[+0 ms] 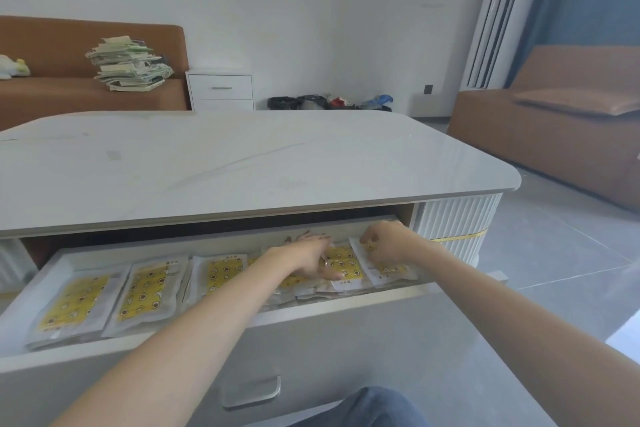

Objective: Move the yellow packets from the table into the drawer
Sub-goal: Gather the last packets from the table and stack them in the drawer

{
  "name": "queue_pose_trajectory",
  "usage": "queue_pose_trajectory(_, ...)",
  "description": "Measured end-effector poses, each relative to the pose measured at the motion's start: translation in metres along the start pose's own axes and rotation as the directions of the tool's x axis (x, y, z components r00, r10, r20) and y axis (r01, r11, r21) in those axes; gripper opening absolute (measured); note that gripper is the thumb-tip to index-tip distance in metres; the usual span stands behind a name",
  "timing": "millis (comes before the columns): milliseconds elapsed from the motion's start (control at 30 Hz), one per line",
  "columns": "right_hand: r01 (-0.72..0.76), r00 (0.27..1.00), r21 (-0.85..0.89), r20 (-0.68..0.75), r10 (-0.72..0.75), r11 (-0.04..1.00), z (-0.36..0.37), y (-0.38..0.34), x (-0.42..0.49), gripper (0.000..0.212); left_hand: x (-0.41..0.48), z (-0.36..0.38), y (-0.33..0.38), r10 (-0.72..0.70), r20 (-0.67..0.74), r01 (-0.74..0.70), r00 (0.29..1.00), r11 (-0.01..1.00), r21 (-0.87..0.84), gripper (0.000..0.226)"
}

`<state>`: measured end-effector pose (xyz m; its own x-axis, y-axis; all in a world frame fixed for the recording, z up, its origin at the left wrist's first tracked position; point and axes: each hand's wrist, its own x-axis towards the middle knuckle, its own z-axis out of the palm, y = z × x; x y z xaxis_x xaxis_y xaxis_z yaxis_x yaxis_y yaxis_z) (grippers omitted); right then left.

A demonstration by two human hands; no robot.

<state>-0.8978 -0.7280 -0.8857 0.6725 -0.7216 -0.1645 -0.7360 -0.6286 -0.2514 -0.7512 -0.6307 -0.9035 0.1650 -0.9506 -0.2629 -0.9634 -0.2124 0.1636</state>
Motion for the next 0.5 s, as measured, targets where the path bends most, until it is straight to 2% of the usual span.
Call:
queue_pose_trajectory(133, 0.09, 0.994, 0.148, -0.074, -0.08, 0.985, -0.01, -0.026, -0.021, 0.031, -0.033, -0.011, -0.006, -0.03, -0.135, 0.02, 0.99, 0.997, -0.075, 0.069)
queue_pose_trajectory(267, 0.139, 0.976, 0.24, -0.196, -0.092, 0.961, -0.007, -0.056, -0.049, 0.027, -0.081, -0.017, -0.018, -0.084, -0.296, 0.051, 0.951, 0.992, -0.119, 0.053)
queue_pose_trajectory(500, 0.236, 0.933, 0.287, -0.335, -0.133, 0.929, 0.023, -0.109, -0.095, 0.021, -0.16, -0.001, -0.052, -0.246, -0.58, 0.147, 0.777, 0.966, -0.213, 0.033)
